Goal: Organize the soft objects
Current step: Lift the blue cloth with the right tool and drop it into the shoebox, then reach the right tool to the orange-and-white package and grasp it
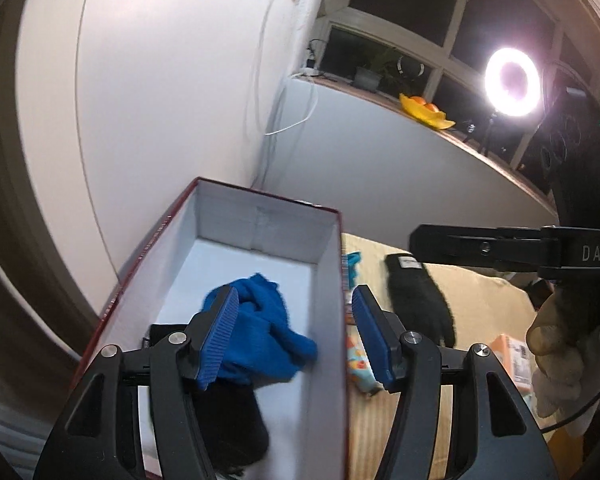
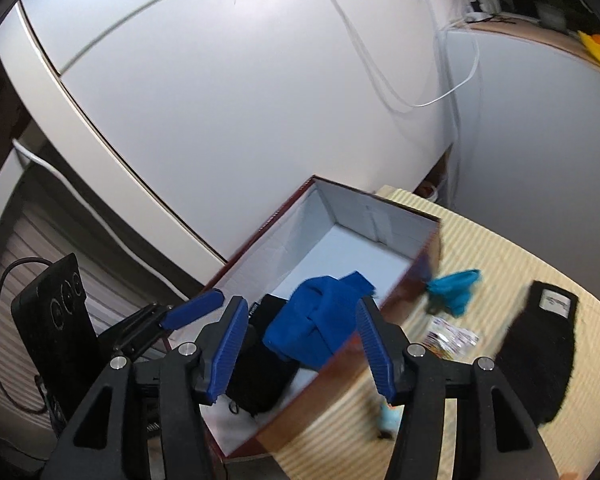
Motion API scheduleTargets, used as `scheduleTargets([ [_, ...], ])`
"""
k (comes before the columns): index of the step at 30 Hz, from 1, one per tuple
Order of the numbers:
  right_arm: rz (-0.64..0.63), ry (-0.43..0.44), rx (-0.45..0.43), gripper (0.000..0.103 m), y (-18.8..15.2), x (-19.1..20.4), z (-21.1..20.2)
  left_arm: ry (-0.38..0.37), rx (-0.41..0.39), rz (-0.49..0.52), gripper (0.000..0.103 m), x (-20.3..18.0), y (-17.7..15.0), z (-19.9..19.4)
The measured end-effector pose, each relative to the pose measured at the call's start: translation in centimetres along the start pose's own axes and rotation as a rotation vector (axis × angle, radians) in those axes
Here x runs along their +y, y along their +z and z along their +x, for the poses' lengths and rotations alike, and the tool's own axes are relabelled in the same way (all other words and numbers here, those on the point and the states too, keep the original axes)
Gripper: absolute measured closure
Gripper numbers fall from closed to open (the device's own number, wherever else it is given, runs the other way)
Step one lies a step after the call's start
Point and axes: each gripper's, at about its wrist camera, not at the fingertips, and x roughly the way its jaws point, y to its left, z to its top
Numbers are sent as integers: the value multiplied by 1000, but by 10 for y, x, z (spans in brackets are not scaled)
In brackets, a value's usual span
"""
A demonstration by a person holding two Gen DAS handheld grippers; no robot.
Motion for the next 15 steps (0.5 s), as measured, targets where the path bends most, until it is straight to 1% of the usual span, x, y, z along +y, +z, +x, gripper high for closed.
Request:
scheduleTargets([
  [1, 9, -5, -11, 44, -5, -4, -10, -13, -1, 6, 44, -5, -1, -3],
  [2, 15, -9, -20, 39, -8, -8, -16, -24, -2, 9, 44, -9, -2, -5],
  [3, 23, -17, -35, 36, -13, -12, -26, -34, -3, 11, 44, -13, -3, -6],
  [7, 52, -47, -65, 36, -31, -28, -55, -85, 1, 24, 43, -31, -7, -12],
  [10, 95, -77, -89, 33, -49, -46, -79, -127, 11, 40, 43, -47, -12, -15],
  [14, 135, -140, -125, 32, -79, -69, -112, -193, 34, 60, 43, -72, -21, -14],
  [15, 146, -167, -136, 32, -89, -75, -122, -209, 41, 66, 43, -78, -23, -13],
])
